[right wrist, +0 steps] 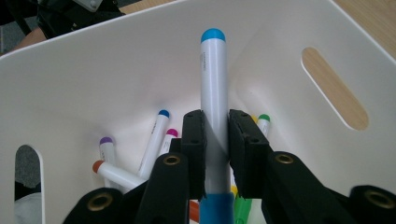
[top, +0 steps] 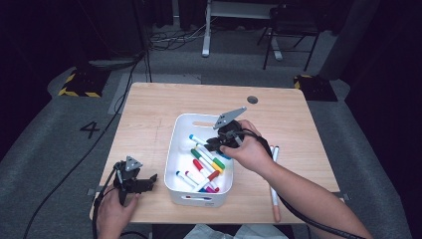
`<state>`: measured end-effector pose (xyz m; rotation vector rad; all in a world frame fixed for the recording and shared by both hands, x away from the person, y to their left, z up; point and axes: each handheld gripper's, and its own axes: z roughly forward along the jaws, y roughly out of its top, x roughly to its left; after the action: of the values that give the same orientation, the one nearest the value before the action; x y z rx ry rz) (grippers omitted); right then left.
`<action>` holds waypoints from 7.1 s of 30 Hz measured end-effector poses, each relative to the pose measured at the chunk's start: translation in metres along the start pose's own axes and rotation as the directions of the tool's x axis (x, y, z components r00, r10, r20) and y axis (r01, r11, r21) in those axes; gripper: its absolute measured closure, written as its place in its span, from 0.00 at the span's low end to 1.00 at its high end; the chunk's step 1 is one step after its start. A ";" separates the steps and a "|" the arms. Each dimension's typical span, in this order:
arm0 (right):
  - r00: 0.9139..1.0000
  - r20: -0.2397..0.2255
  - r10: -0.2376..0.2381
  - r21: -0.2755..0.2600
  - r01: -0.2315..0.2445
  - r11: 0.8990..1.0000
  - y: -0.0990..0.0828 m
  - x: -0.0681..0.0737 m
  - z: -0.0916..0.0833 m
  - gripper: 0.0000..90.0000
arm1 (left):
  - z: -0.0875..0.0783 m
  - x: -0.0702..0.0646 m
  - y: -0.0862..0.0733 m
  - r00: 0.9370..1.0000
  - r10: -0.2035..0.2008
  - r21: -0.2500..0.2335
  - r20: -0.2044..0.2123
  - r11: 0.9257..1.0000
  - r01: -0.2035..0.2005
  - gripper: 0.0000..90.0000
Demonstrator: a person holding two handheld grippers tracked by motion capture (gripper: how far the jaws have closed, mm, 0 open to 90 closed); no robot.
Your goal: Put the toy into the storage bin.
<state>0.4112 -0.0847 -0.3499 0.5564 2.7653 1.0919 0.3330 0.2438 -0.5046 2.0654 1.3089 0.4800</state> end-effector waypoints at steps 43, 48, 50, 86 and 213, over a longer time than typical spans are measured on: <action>0.999 0.003 0.044 -0.058 -0.044 0.997 -0.044 0.009 -0.053 0.45 | 0.000 -0.001 0.000 1.000 -0.001 -0.003 0.000 1.000 0.001 0.17; 0.995 0.043 0.089 -0.064 -0.086 0.994 -0.063 0.000 -0.070 0.46 | 0.002 -0.001 0.003 1.000 0.005 -0.003 -0.001 1.000 -0.005 0.17; 0.990 0.065 0.126 -0.061 -0.122 0.991 -0.076 -0.009 -0.076 0.47 | 0.004 -0.001 0.005 1.000 0.014 0.000 0.002 1.000 -0.014 0.16; 0.874 0.260 0.409 0.040 -0.433 0.900 -0.191 -0.094 -0.026 0.54 | 0.012 -0.026 0.012 0.977 0.164 -0.006 0.136 0.986 -0.164 0.16; 1.000 0.017 0.011 -0.020 -0.011 1.000 -0.005 -0.004 -0.010 0.85 | 0.014 -0.027 0.014 0.980 0.152 -0.002 0.129 0.988 -0.153 0.16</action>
<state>0.4110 -0.0959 -0.3458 0.5765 2.7372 1.1107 0.3389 0.2110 -0.5041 2.1751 1.0848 0.4008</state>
